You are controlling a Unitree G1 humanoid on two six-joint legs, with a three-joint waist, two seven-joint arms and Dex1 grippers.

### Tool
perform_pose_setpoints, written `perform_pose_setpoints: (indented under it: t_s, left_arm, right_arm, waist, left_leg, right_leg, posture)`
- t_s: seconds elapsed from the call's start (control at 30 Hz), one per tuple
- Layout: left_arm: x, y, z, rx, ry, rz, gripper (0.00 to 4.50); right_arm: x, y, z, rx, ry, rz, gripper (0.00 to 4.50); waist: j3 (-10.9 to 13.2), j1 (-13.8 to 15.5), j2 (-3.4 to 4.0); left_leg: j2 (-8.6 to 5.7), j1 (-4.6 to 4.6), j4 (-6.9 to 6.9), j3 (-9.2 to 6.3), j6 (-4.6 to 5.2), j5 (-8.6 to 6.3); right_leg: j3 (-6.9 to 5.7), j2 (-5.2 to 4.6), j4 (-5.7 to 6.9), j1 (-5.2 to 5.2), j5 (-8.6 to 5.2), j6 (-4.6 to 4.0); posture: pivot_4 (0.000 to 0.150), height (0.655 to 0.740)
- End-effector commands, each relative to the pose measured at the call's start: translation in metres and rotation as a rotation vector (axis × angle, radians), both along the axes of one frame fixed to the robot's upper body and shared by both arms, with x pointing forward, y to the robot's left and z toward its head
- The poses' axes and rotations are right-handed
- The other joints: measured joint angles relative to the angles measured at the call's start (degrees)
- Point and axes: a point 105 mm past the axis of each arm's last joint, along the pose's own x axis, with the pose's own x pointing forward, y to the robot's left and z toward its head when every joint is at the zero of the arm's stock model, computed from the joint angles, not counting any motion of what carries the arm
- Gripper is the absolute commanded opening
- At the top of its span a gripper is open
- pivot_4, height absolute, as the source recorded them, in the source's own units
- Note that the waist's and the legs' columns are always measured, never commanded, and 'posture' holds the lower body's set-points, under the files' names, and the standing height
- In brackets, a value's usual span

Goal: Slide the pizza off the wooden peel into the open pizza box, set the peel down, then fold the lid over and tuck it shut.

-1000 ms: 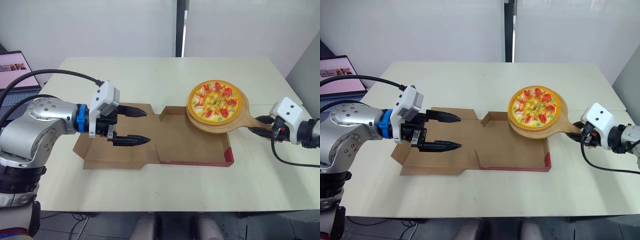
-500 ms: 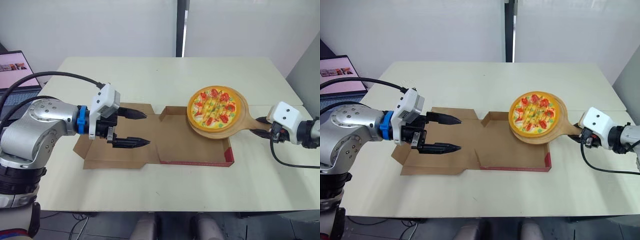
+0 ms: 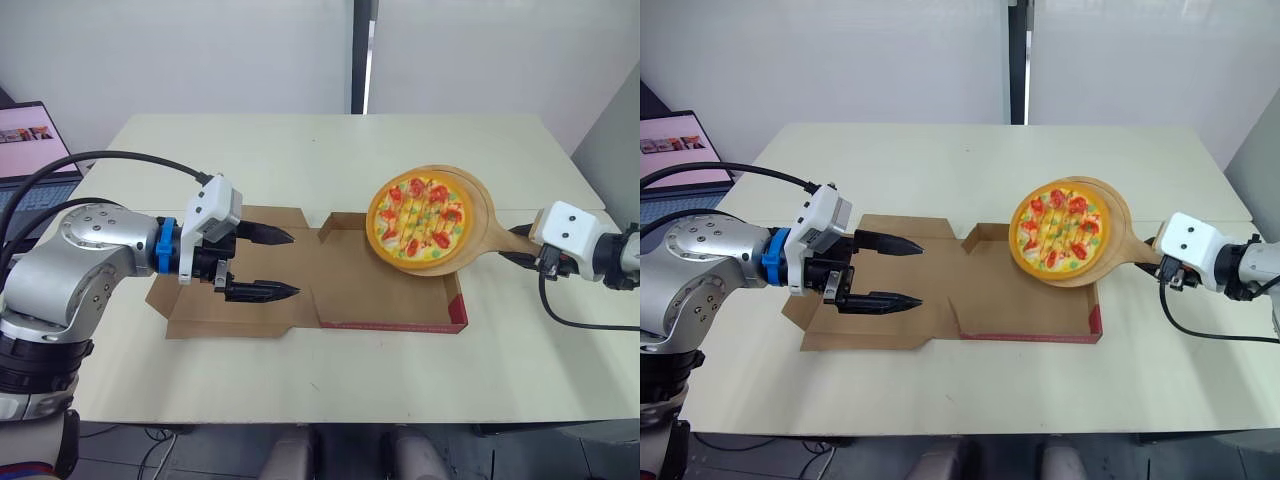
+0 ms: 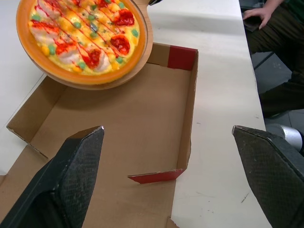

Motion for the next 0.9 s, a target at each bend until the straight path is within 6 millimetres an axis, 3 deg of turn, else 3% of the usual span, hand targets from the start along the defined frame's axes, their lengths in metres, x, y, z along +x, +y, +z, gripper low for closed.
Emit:
perform_pose_setpoints:
  t_s: [0.03,0.47,0.7,0.9]
  left_arm:
    - [-0.005,0.000,0.007,0.023,-0.047,-0.019,4.50]
    - [-0.004,0.001,0.005,0.022,-0.049,-0.019,4.50]
    - [-0.004,0.002,0.005,0.024,-0.054,-0.019,4.50]
    - [-0.005,-0.004,0.007,-0.012,-0.050,-0.033,4.50]
  right_arm:
    - [0.001,0.006,0.032,-0.034,-0.120,0.045,1.62]
    - [0.016,-0.016,0.050,-0.100,-0.226,-0.037,1.62]
    - [0.021,-0.049,0.076,-0.068,-0.335,-0.175,1.62]
    - [0.002,-0.082,0.058,0.151,-0.309,-0.373,1.62]
  waist:
    - [0.0,0.0,0.00]
    - [0.0,0.0,0.00]
    - [0.0,-0.1,0.00]
    - [0.0,0.4,0.00]
  left_leg:
    - [0.00,0.00,0.00,0.00,0.00,0.00]
    - [0.00,0.01,0.01,0.00,-0.04,0.02]
    - [0.01,0.01,-0.01,0.05,-0.16,0.09]
    - [-0.02,-0.02,0.01,0.00,-0.16,0.10]
  right_leg:
    - [0.00,0.00,0.00,0.00,0.00,0.00]
    - [-0.01,0.00,0.00,0.00,0.00,0.00]
    - [0.01,0.00,0.01,-0.02,0.00,0.00]
    - [-0.02,-0.03,0.00,0.04,0.00,0.00]
  posture:
    - [0.150,0.7281]
    - [0.150,0.7281]
    - [0.150,0.7281]
    - [0.150,0.7281]
